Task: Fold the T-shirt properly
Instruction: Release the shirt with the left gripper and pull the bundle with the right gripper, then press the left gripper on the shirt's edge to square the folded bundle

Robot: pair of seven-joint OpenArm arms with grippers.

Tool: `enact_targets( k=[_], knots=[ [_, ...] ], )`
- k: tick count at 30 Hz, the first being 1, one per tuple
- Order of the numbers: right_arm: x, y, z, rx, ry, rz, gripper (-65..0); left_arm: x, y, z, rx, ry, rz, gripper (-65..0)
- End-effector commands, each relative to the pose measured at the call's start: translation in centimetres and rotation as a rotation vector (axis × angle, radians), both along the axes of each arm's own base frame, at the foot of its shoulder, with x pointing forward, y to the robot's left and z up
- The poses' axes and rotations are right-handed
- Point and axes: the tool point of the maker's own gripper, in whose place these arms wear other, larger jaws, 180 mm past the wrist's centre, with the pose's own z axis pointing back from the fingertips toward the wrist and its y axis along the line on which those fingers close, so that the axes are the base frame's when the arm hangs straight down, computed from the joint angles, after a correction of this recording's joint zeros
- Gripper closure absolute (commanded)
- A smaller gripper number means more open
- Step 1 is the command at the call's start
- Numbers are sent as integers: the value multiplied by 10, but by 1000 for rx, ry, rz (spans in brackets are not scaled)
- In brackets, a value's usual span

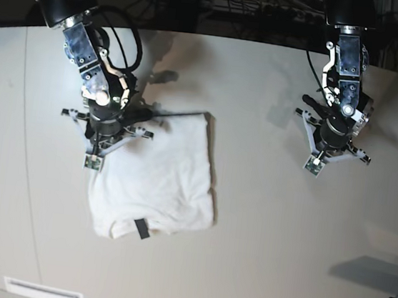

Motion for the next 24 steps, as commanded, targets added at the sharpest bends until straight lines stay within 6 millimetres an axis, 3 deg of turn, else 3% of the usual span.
enact_targets(
  k=[1, 8, 17, 24],
  knots=[
    [2, -4, 5, 0, -9, -10, 0, 10, 3, 14, 12, -50, -1, 0],
    [-37, -4, -21, 3, 75, -9, 0, 10, 3, 14, 12, -50, -1, 0],
    [-76, 9, -20, 59, 104, -6, 0, 8, 3, 12, 11, -44, 0, 0],
    [-95, 1, -29, 41, 138, -5, 0, 9, 2, 14, 3, -51, -2, 0]
  ],
)
